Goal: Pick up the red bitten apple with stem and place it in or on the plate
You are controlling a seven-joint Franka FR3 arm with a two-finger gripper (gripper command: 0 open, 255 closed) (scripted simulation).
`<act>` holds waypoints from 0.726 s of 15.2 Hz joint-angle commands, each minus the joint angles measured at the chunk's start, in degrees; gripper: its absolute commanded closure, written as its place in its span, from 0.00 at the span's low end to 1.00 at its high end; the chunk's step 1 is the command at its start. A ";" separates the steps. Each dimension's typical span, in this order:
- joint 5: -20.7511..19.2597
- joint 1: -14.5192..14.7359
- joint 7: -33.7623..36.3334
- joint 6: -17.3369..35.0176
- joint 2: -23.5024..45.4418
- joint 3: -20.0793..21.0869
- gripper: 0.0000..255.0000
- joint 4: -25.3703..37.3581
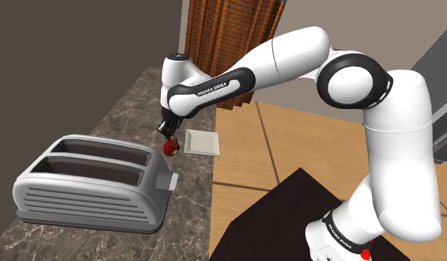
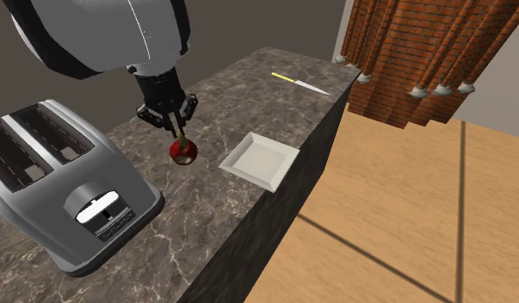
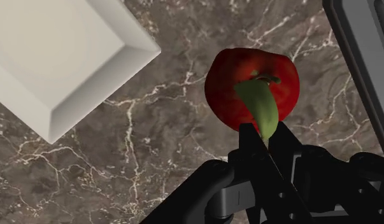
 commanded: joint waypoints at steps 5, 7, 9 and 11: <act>0.47 -0.14 -0.24 -2.86 -2.51 0.38 1.00 0.35; 0.93 -2.18 -2.49 -2.57 -4.11 0.24 1.00 -1.46; 1.41 -4.20 -4.81 -2.43 -5.55 0.06 1.00 -2.95; 1.89 -6.20 -7.18 -2.43 -6.81 -0.15 1.00 -4.14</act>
